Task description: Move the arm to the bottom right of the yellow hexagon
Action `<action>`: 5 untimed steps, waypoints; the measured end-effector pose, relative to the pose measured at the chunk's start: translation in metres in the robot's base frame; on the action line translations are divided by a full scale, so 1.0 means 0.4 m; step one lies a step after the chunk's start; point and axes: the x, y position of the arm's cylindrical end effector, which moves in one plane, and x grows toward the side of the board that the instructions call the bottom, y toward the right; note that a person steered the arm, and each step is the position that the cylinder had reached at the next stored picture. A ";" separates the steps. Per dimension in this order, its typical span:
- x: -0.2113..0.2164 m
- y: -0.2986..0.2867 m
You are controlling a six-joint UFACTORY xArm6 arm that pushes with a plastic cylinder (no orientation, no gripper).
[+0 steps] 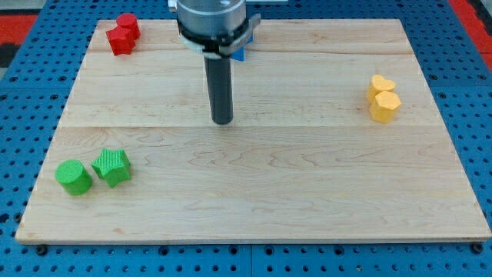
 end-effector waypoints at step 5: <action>0.332 -0.254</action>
